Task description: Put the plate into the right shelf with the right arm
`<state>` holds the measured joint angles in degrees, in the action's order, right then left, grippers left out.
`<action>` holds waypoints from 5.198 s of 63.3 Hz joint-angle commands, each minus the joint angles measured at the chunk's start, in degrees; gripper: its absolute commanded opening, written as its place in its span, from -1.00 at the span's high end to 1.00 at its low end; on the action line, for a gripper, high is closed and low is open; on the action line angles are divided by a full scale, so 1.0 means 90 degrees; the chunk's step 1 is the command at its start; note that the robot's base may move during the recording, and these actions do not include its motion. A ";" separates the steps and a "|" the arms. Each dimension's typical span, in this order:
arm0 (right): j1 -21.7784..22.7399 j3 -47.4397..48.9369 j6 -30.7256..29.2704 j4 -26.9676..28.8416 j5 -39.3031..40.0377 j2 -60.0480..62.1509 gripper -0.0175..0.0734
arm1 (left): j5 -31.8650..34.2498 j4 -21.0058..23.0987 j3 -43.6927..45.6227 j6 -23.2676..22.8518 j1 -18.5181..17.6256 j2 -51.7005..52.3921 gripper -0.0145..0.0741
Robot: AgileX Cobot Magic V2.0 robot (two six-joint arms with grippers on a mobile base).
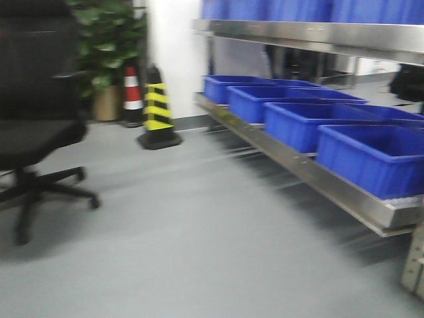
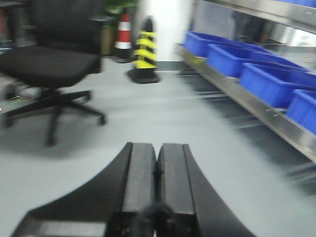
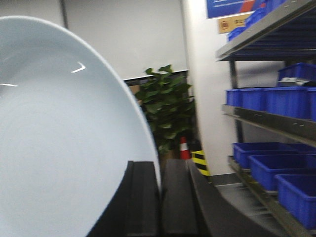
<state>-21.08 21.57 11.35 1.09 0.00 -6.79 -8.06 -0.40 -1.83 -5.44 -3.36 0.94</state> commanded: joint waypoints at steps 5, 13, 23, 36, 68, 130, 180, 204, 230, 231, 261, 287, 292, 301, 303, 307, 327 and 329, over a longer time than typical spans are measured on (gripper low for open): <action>0.0016 0.0186 -0.0037 -0.0041 0.0575 -0.0096 0.50 | 0.0573 -0.0001 -0.0060 -0.0037 -0.0012 0.0040 0.78; 0.0016 0.0186 -0.0037 -0.0041 0.0575 -0.0096 0.50 | 0.0573 -0.0001 -0.0060 -0.0037 -0.0012 0.0040 0.78; 0.0016 0.0186 -0.0037 -0.0041 0.0570 -0.0096 0.50 | 0.0573 -0.0001 -0.0060 -0.0037 -0.0012 0.0040 0.78; 0.0016 0.0186 -0.0037 -0.0041 0.0570 -0.0096 0.50 | 0.0573 -0.0001 -0.0060 -0.0037 -0.0012 0.0040 0.78; 0.0016 0.0186 -0.0037 -0.0041 0.0570 -0.0096 0.50 | 0.0573 -0.0001 -0.0060 -0.0037 -0.0012 0.0040 0.78; 0.0016 0.0186 -0.0037 -0.0041 0.0570 -0.0096 0.50 | 0.0573 -0.0001 -0.0060 -0.0037 -0.0012 0.0040 0.78; 0.0016 0.0390 0.0103 0.0289 0.1818 -0.0134 0.50 | 0.0573 -0.0001 -0.0060 -0.0037 -0.0012 0.0040 0.78; 0.0016 0.3333 0.0120 0.0439 0.0000 -0.2866 0.50 | 0.0573 -0.0001 -0.0060 -0.0037 -0.0012 0.0040 0.78; -0.0015 0.5691 0.0115 0.0415 -0.0959 -0.6338 0.49 | 0.0573 -0.0001 -0.0060 -0.0037 -0.0012 0.0040 0.78; -0.0016 0.5771 0.0115 0.0415 -0.0978 -0.6480 0.49 | 0.0573 -0.0001 -0.0060 -0.0037 -0.0012 0.0040 0.78; -0.0459 0.6279 0.0115 0.0421 -0.1312 -0.7616 -0.78 | 0.0573 -0.0001 -0.0060 -0.0037 -0.0012 0.0040 0.78; -0.0452 0.6279 0.0115 0.0416 -0.2073 -0.6844 -0.78 | 0.0573 -0.0001 -0.0060 -0.0037 -0.0012 0.0040 0.78; -0.0452 0.6279 0.0115 0.0404 -0.2398 -0.6497 -0.76 | 0.0573 -0.0001 -0.0060 -0.0037 -0.0012 0.0040 0.78; -0.0452 0.6279 0.0115 0.0356 -0.3060 -0.5826 -0.34 | 0.0573 -0.0001 -0.0060 -0.0037 -0.0012 0.0040 0.78; -0.0452 0.6279 0.0115 0.0314 -0.3168 -0.5708 -0.15 | 0.0573 -0.0001 -0.0060 -0.0037 -0.0012 0.0040 0.78; -0.0452 0.6279 0.0115 0.0183 -0.3374 -0.5439 0.25 | 0.0573 -0.0001 -0.0060 -0.0037 -0.0012 0.0040 0.78; -0.0452 0.6279 0.0115 -0.0565 -0.3963 -0.4597 0.49 | 0.0573 -0.0001 -0.0060 -0.0037 -0.0012 0.0040 0.78; -0.0452 0.6279 0.0115 -0.0565 -0.3970 -0.4568 0.49 | 0.0573 -0.0001 -0.0060 -0.0037 -0.0012 0.0040 0.78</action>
<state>-25.20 76.17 12.43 -2.81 -39.52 -49.19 -8.06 -0.40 -1.83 -5.44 -3.36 0.94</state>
